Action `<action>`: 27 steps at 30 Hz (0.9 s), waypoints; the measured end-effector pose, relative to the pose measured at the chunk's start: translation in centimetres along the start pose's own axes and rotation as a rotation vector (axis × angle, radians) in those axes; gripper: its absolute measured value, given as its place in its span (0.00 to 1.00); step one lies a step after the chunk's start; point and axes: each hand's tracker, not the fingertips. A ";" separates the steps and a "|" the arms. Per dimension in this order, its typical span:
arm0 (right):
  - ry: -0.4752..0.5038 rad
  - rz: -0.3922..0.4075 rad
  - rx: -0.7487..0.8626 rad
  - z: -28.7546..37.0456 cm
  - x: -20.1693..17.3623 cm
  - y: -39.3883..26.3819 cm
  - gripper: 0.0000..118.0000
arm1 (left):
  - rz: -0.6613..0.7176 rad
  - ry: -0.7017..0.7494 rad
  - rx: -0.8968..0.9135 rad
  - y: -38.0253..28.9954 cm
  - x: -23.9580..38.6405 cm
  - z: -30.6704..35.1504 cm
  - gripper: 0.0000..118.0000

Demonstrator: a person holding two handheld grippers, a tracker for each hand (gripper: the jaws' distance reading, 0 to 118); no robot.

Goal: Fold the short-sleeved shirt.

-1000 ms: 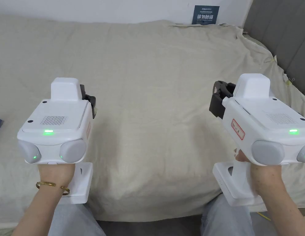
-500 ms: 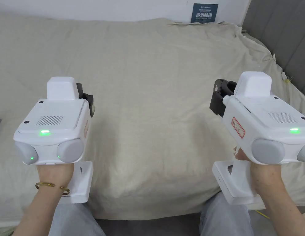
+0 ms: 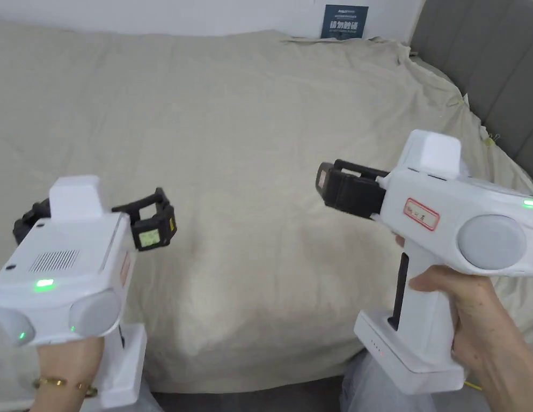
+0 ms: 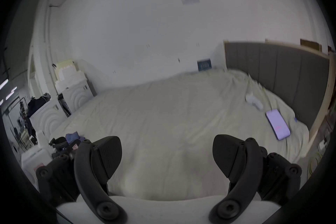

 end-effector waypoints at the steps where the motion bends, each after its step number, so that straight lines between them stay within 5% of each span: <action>1: -0.032 0.004 -0.037 -0.3 -0.3 0.0 0.87 | 0.003 0.007 -0.026 -0.9 -0.2 0.1 1.00; 7: -0.238 0.010 -0.194 -1.3 -2.2 -1.2 0.87 | 0.003 0.090 -0.188 -7.2 -1.3 -0.2 1.00; 11: -0.392 0.136 -0.331 -2.6 -2.9 -1.7 0.87 | -0.027 0.049 -0.277 -10.3 -1.1 0.6 1.00; 17: -0.352 0.021 -0.273 -0.9 -4.3 -3.1 0.87 | -0.103 0.071 -0.210 -9.6 0.2 0.8 1.00; 23: -0.411 0.057 -0.333 -0.9 -5.4 -4.0 0.87 | -0.005 0.105 -0.219 -9.4 -1.4 0.5 1.00; 27: -0.366 0.057 -0.343 -0.3 -5.8 -4.3 0.87 | 0.041 0.110 -0.232 -9.4 -2.2 0.3 1.00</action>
